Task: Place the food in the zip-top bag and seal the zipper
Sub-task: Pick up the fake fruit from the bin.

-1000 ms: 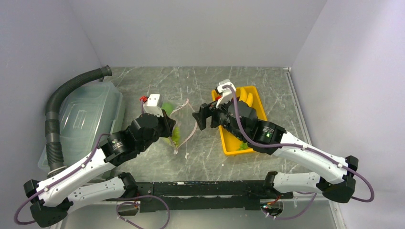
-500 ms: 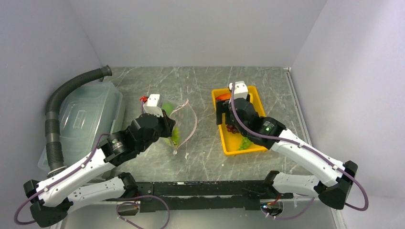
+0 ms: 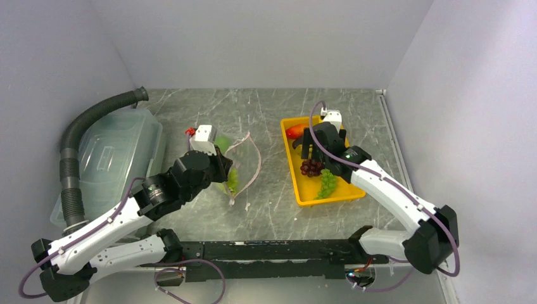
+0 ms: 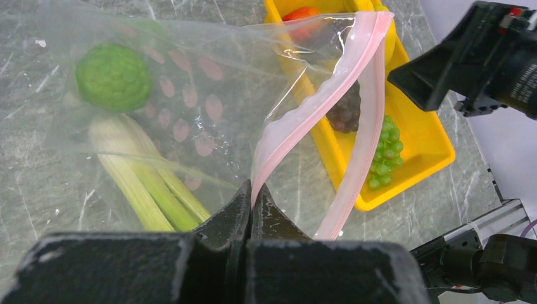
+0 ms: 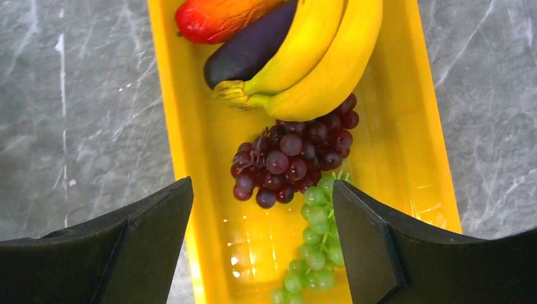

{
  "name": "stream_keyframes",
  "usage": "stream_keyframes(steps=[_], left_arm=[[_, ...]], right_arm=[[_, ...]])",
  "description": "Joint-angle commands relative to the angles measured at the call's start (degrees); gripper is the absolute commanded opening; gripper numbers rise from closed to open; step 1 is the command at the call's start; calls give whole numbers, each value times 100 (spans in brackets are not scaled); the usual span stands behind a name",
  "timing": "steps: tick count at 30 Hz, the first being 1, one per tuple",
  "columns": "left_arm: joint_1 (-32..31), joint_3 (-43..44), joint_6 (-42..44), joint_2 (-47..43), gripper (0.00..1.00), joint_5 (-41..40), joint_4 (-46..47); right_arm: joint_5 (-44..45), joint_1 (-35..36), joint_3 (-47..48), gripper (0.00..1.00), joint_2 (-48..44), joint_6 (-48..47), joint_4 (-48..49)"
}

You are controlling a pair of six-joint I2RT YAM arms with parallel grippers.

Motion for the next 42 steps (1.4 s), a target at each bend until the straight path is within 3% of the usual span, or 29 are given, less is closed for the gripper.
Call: stream_keyframes(steps=[1, 11, 22, 42], left_arm=[[-6, 135, 6, -120, 0, -140, 148], [-9, 50, 29, -186, 0, -138, 213], [-8, -52, 67, -259, 0, -81, 258], [3, -100, 177, -291, 0, 119, 383]], right_arm=[[-238, -376, 27, 84, 338, 483, 527], [435, -780, 726, 87, 1537, 1811, 258], [760, -921, 1048, 91, 2143, 2909, 224], [931, -930, 2068, 92, 3698, 4021, -829]])
